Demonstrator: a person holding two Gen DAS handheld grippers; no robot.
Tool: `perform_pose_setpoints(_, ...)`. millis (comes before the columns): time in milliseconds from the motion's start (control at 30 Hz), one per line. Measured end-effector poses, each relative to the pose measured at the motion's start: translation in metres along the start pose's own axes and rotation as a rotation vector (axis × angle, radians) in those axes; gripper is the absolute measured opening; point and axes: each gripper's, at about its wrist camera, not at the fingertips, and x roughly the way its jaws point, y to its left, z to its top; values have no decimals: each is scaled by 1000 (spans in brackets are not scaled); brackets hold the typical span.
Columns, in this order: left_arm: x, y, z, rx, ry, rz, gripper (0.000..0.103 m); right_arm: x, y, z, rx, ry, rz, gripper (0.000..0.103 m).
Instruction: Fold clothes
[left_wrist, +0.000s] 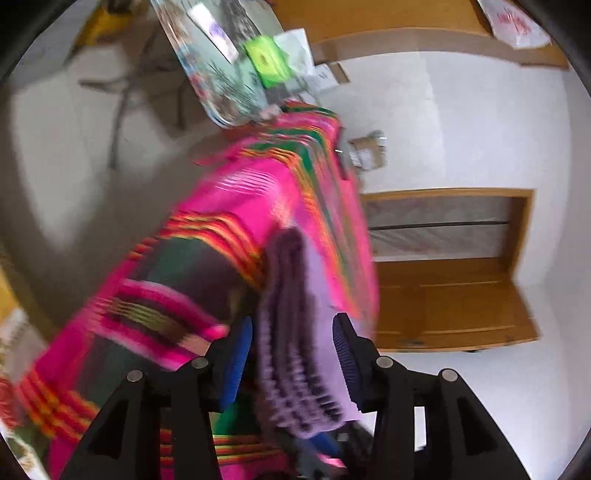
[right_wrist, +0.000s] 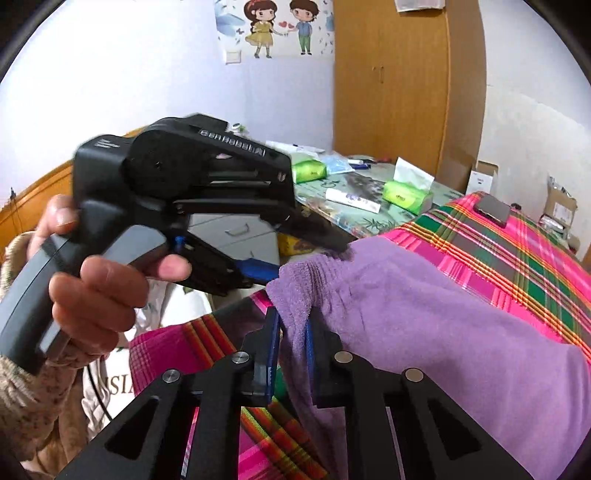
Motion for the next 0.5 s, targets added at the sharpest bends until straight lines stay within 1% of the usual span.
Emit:
perform_pose_setpoints(67,7,-2,2,9,16,33,48,-4,0,0,-1,-15,4,14)
perform_pose_setpoints(133,18,-3,5,14,53,75,48,-7,0,-1,1,-26,10,14)
perform_pose_setpoints(200,26,-4,8,15,79,82,48,-12,0,-1,2,-39,14,14)
perform_pose_setpoints(300,38,-6,14,14,93,90,48,-16,-1,-2,5,-47,24,14)
perform_pose_setpoints(367,46,-9,22,25,103,100,43,-15,0,-3,12,-42,33,14)
perform_pose_setpoints(400,49,-9,25,28,105,109,34,-15,0,-3,11,-41,34,14)
perform_pose_setpoints(433,53,-9,28,29,106,118,29,-15,0,-3,10,-41,33,14)
perform_pose_setpoints(467,56,-9,31,34,109,122,24,-15,-1,-3,13,-41,34,14)
perform_pose_setpoints(500,58,-8,34,34,112,122,23,-15,-2,-3,17,-40,37,14)
